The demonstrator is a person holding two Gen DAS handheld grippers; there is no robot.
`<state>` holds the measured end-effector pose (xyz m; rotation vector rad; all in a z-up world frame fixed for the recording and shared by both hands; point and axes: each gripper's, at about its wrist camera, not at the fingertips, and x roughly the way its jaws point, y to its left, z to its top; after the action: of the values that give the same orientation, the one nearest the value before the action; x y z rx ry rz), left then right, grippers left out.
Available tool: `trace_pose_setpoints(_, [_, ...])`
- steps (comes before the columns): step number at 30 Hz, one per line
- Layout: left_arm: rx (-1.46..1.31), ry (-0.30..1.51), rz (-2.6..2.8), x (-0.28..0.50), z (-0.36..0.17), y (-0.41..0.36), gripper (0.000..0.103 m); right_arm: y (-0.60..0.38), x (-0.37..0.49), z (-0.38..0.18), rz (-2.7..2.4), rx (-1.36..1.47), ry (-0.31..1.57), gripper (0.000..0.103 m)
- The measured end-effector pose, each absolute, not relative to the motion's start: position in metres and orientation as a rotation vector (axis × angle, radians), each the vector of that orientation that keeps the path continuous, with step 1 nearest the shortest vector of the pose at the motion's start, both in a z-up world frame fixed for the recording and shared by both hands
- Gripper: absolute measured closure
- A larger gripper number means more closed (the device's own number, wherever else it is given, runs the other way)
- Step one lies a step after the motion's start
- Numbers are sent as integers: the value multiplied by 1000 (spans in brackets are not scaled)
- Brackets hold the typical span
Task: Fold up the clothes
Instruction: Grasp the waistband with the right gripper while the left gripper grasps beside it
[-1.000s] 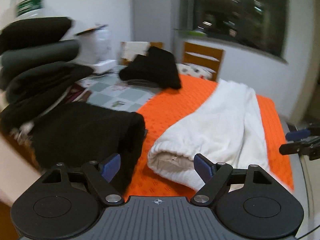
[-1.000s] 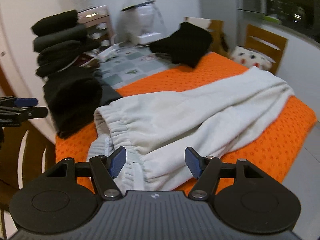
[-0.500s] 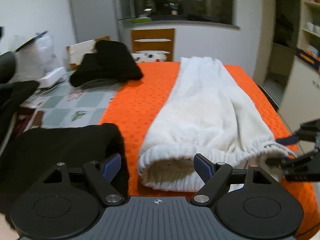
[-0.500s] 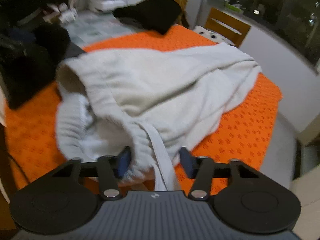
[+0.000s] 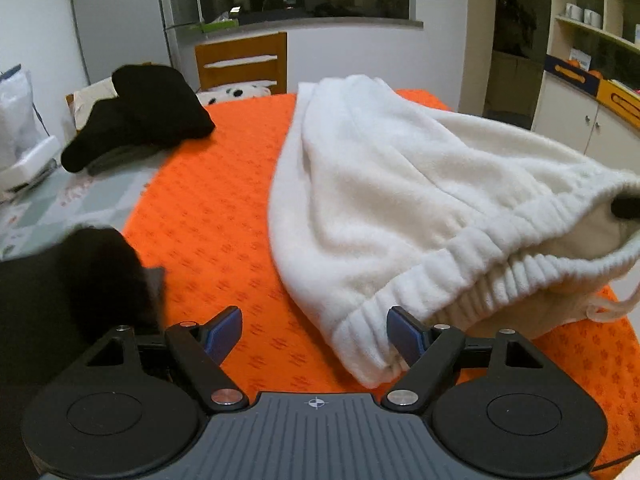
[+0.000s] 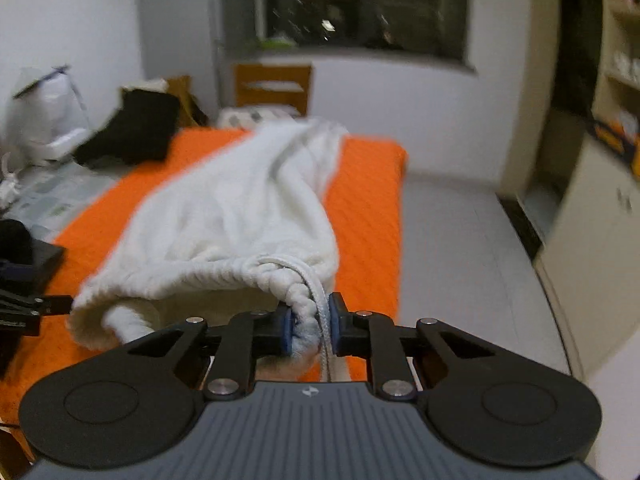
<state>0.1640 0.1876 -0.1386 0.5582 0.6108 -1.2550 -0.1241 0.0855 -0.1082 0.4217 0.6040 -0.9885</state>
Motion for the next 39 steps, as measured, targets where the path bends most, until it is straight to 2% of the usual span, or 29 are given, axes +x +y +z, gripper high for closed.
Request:
trace_pose_setpoints(6, [472, 666, -1208, 161, -144, 194, 24, 77, -126, -127, -980, 439, 658, 81])
trace_pose_setpoints(9, [433, 692, -1218, 164, -140, 205, 22, 74, -123, -126, -963, 412, 696, 74])
trace_pose_setpoints(15, [497, 670, -1241, 155, -146, 208, 21, 67, -95, -117, -914, 242, 761, 51])
trace_pose_setpoints(24, [524, 636, -1168, 154, -162, 172, 23, 41, -75, -132, -866, 190, 854, 51])
trace_pose_setpoints(26, [526, 621, -1156, 154, -164, 164, 35, 34, -75, -139, -851, 231, 871, 56])
trace_pose_setpoints(27, [533, 618, -1157, 154, -163, 161, 54, 30, -75, -142, -843, 254, 880, 73])
trace_pose_setpoints(28, [538, 611, -1159, 153, -161, 160, 79, 29, -76, -141, -839, 268, 867, 83])
trace_pose_setpoints(33, [527, 493, -1185, 146, -121, 171, 84, 45, -88, -114, -863, 253, 738, 86])
trace_pose_setpoints(39, [501, 301, -1264, 142, -36, 204, 86, 85, -107, -41, -936, 145, 520, 88])
